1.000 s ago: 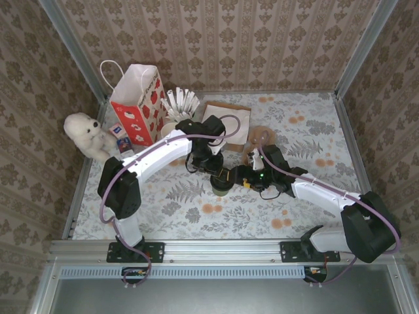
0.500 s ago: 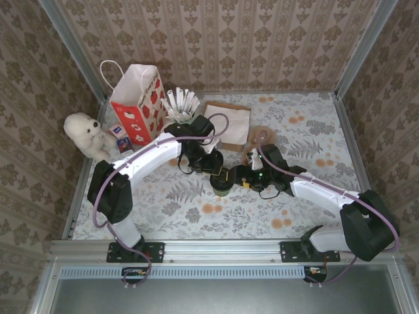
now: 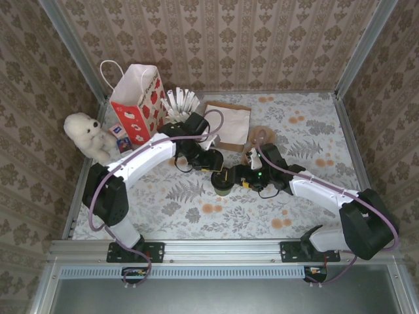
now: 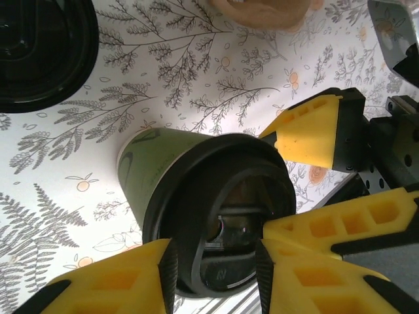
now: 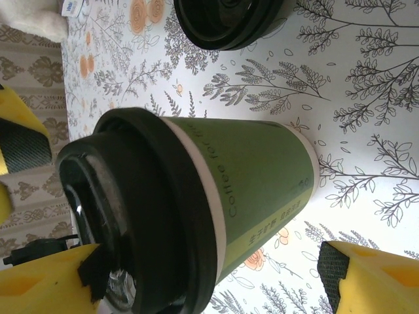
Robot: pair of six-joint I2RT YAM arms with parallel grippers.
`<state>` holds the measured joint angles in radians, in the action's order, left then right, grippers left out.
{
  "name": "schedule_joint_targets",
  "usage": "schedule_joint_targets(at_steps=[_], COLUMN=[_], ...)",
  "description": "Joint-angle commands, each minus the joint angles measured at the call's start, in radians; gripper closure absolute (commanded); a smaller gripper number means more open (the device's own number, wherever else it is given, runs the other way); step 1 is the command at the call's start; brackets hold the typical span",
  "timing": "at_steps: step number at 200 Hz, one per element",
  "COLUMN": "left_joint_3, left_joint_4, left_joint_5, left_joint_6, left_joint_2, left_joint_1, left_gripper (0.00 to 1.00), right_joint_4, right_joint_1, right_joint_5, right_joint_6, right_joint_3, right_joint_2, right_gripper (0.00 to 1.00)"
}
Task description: Pack the takeout coffee
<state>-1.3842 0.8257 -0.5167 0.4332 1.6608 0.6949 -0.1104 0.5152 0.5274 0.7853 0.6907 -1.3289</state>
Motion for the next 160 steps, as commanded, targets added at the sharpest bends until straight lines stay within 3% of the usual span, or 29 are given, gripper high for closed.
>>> schedule_joint_targets(at_steps=[1,30,53,99,121,160], left_joint_3=[0.028,0.054,0.063,0.165,0.221,0.292], left_joint_4=[-0.047,-0.076,-0.012,0.01,0.004,-0.071], left_joint_5=[-0.032,-0.012,0.157,0.362,0.433,0.44], left_joint_6=[0.013,0.029,0.066,0.187,0.248,0.301], left_joint_2=[-0.079,-0.117,-0.131,-0.142,-0.145,-0.137], left_joint_1=[-0.021,-0.039,-0.053,-0.06,-0.06,-0.052], left_gripper=[0.53,0.43,0.31,0.04,0.01,0.0], right_joint_4=[-0.046,-0.08,-0.102,-0.268,-0.385,-0.518], right_joint_1=[0.006,0.006,0.028,0.109,0.132,0.165], right_joint_5=[-0.025,-0.035,-0.074,-0.281,-0.359,-0.369], right_joint_6=[-0.009,-0.029,-0.073,-0.341,-0.394,-0.415], right_joint_3=[0.039,0.064,0.083,0.193,0.293,0.427], right_joint_2=[0.015,0.022,0.045,0.058,-0.005,-0.132], right_gripper=[0.13,0.11,0.0,0.0,0.0,0.0])
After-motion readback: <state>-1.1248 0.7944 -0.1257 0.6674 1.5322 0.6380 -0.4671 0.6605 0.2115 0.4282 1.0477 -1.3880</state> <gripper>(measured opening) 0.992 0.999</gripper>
